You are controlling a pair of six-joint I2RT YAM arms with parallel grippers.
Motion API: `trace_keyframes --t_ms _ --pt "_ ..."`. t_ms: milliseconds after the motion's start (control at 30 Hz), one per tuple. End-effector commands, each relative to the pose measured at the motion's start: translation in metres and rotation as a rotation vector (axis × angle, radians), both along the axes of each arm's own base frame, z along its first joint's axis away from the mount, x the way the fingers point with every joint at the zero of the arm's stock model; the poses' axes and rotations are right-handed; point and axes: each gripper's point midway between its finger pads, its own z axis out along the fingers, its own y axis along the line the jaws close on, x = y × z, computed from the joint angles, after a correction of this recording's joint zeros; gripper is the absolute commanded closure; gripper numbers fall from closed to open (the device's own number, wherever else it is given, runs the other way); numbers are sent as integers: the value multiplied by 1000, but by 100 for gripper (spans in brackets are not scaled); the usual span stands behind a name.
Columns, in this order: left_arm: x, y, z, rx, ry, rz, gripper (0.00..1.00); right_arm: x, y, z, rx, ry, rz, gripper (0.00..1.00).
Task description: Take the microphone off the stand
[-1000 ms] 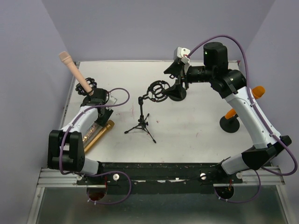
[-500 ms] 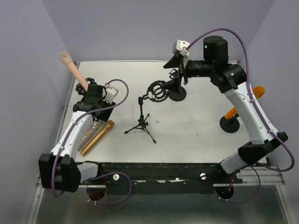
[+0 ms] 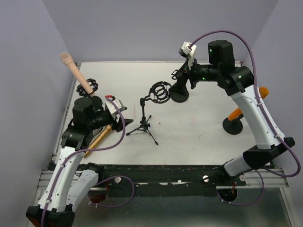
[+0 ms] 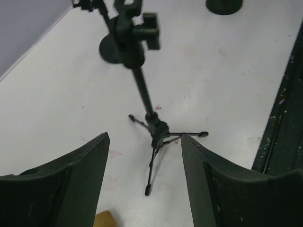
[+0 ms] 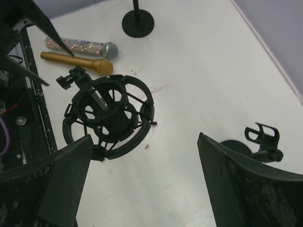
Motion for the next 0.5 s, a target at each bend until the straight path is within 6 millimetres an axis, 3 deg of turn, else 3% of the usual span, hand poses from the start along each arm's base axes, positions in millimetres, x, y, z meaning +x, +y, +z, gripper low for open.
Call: trace_keyframes --t_ms 0,100,200,300,467 --pt "-22 -37 33 -3 -101 -242 29 -3 -17 -14 41 158 -62 2" --pt "-12 -41 47 12 -22 -202 30 0 -41 -13 170 282 -98 2" --pt "-5 -41 43 37 27 -187 30 -10 -58 -34 230 294 -79 2" --pt "-7 -33 29 122 47 -193 33 -36 -63 -66 218 182 -10 0" --pt "-25 -25 10 160 135 -196 33 -38 -59 -89 332 -26 15 2"
